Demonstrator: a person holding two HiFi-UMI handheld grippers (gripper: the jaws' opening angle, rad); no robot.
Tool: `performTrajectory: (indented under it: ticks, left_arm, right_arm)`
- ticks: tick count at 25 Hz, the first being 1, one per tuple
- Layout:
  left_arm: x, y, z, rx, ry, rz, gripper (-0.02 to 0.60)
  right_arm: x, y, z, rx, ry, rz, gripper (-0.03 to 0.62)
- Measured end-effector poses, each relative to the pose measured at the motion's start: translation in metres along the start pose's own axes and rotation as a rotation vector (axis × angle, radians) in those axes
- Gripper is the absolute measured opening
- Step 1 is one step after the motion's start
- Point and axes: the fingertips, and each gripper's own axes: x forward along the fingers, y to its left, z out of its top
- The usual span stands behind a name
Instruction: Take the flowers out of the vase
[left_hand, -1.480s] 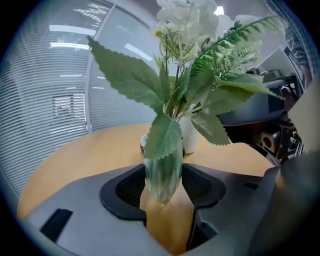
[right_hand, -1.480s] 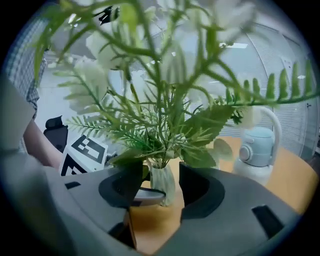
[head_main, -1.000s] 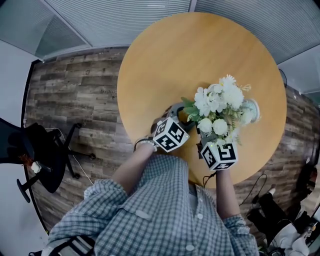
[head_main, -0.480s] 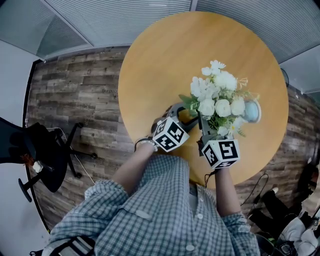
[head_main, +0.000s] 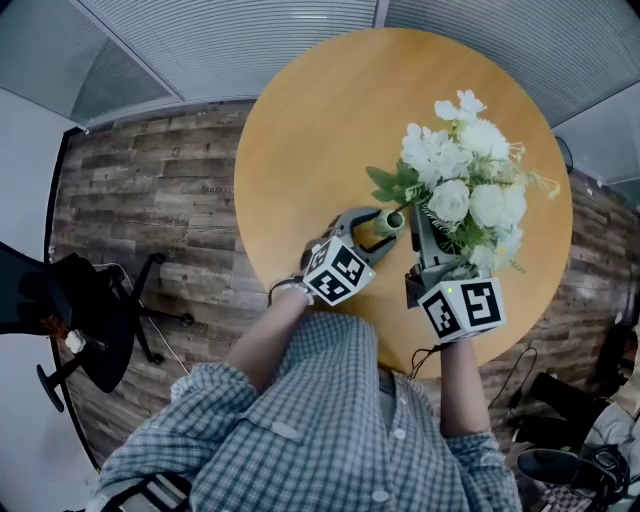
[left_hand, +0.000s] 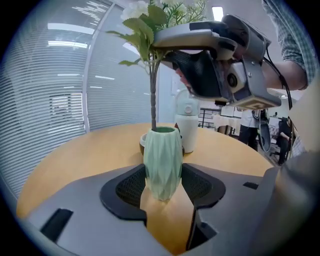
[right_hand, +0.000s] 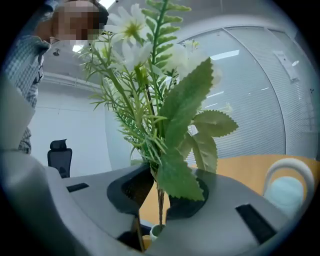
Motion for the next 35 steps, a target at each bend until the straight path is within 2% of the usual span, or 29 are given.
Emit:
performTrajectory:
  ticks: [4,9,12,14,17,20,23,29,35]
  left_arm:
    - [0.003,0.0,0.001,-0.001,-0.001,-0.001,0.233]
    - [0.002,0.0,0.001,-0.003,-0.002,-0.001,0.233]
    - [0.0,0.0,0.004,-0.004,-0.003,-0.003,0.233]
    - [0.0,0.0,0.004,-0.004,-0.002,-0.005,0.233]
    - [0.0,0.0,0.001,-0.004,-0.001,-0.008,0.233]
    - [0.004,0.002,-0.001,-0.005,0.001,-0.007,0.233]
    - [0.005,0.002,-0.002,-0.004,0.004,-0.011,0.233]
    - [0.003,0.001,-0.001,-0.001,0.007,-0.017,0.233]
    - [0.002,0.001,-0.001,-0.002,0.007,-0.019,0.233]
  right_arm:
    - [-0.01,-0.003,0.031,-0.006,-0.041,0.003,0.064]
    - [-0.027,-0.011,0.071,-0.034,-0.081,-0.033,0.064]
    - [-0.041,-0.019,0.085,-0.039,-0.06,-0.057,0.064]
    - [-0.053,-0.028,0.082,-0.045,-0.005,-0.092,0.064]
    - [-0.07,-0.038,0.058,-0.029,0.1,-0.134,0.064]
    - [-0.086,-0.047,0.019,0.032,0.203,-0.172,0.064]
    - [-0.101,-0.049,-0.027,0.099,0.323,-0.192,0.064]
    - [-0.121,-0.037,-0.102,0.156,0.553,-0.206,0.064]
    - [-0.125,-0.036,-0.162,0.253,0.692,-0.226,0.064]
